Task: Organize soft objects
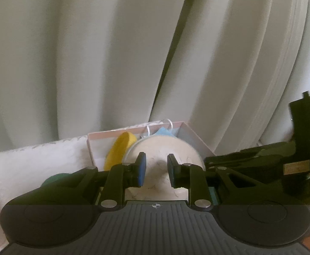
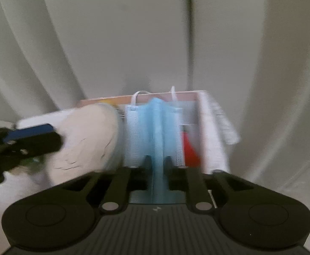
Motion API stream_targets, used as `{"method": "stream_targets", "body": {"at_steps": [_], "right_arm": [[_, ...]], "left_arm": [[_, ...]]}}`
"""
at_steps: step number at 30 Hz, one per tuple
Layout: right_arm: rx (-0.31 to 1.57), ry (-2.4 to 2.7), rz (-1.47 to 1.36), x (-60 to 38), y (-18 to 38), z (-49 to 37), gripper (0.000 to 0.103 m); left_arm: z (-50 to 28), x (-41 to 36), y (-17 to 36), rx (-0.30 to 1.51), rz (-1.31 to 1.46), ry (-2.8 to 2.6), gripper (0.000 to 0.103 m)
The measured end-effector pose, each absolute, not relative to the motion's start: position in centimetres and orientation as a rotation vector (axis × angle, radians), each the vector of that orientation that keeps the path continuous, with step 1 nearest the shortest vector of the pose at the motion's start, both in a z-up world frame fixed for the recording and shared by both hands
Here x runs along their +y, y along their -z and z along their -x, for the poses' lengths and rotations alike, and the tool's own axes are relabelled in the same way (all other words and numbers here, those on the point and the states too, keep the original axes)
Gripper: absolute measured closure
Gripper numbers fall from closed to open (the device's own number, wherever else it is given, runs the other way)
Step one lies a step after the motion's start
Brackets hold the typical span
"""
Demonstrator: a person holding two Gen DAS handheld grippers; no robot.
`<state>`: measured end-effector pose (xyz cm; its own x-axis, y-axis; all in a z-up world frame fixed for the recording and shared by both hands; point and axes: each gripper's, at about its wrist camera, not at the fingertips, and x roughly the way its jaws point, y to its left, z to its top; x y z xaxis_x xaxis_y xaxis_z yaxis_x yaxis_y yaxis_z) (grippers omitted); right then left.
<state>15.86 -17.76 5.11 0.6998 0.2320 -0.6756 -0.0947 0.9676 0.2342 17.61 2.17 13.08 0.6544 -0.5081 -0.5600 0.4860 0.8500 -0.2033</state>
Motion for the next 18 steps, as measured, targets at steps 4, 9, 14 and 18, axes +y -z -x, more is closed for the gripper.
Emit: {"method": "stream_targets", "body": {"at_steps": [4, 9, 14, 18], "right_arm": [[0.705, -0.213, -0.290, -19.3, -6.9, -14.6, 0.070], [0.594, -0.251, -0.448, -20.1, -7.2, -14.3, 0.068], [0.645, -0.363, -0.441, -17.0, -5.9, -15.2, 0.073], [0.651, -0.364, -0.417, -16.4, -6.0, -16.0, 0.073]], "left_arm": [[-17.6, 2.1, -13.0, 0.652, 0.030, 0.565, 0.078], [-17.4, 2.5, -13.1, 0.660, 0.029, 0.559, 0.078], [-17.1, 2.9, -13.2, 0.653, 0.010, 0.539, 0.078], [-17.5, 3.0, -12.9, 0.653, 0.009, 0.518, 0.078]]}}
